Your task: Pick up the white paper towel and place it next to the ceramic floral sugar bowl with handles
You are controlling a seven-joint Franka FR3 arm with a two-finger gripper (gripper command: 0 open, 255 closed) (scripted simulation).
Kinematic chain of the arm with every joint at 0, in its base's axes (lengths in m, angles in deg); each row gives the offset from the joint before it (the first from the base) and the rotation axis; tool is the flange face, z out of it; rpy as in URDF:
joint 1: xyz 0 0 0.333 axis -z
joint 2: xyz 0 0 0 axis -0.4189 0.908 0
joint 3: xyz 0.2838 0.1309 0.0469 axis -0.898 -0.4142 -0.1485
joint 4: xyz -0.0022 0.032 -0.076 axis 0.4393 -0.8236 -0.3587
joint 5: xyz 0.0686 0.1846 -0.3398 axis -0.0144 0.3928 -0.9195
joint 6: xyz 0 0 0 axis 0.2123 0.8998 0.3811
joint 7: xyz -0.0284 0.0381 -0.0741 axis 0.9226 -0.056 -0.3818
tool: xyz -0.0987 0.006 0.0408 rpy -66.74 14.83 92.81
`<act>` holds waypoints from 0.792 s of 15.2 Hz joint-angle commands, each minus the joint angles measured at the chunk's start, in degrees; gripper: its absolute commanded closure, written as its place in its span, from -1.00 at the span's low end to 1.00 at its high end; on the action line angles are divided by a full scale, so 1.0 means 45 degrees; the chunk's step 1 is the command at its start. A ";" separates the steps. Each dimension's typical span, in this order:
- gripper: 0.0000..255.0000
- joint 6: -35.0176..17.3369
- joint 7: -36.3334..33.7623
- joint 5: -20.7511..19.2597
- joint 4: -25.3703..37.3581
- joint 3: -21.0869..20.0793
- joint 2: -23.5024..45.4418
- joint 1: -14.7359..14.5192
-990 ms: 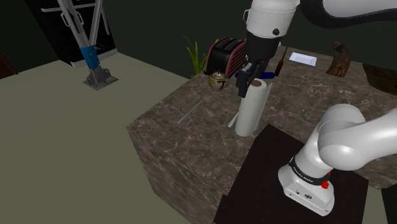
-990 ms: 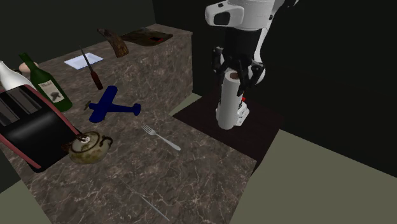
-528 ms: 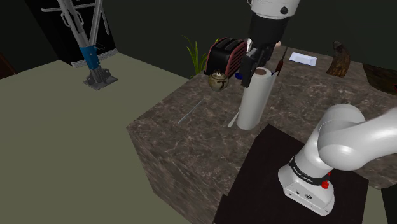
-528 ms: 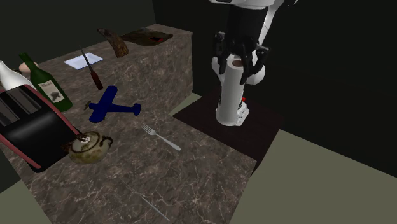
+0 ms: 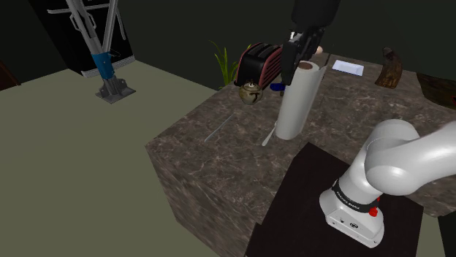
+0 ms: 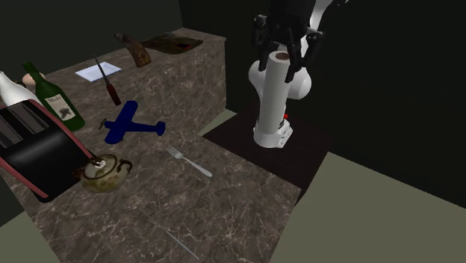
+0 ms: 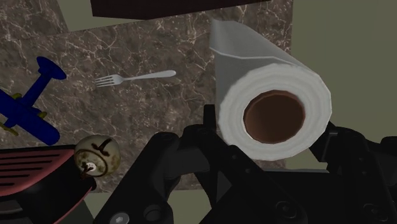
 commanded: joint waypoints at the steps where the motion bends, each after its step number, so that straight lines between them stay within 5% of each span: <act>1: 1.00 0.0340 -0.0003 -0.0049 0.0564 0.0022 0.0229 0.0040; 12: 1.00 -0.0040 0.3049 -0.1775 0.0747 0.2682 0.0839 0.0698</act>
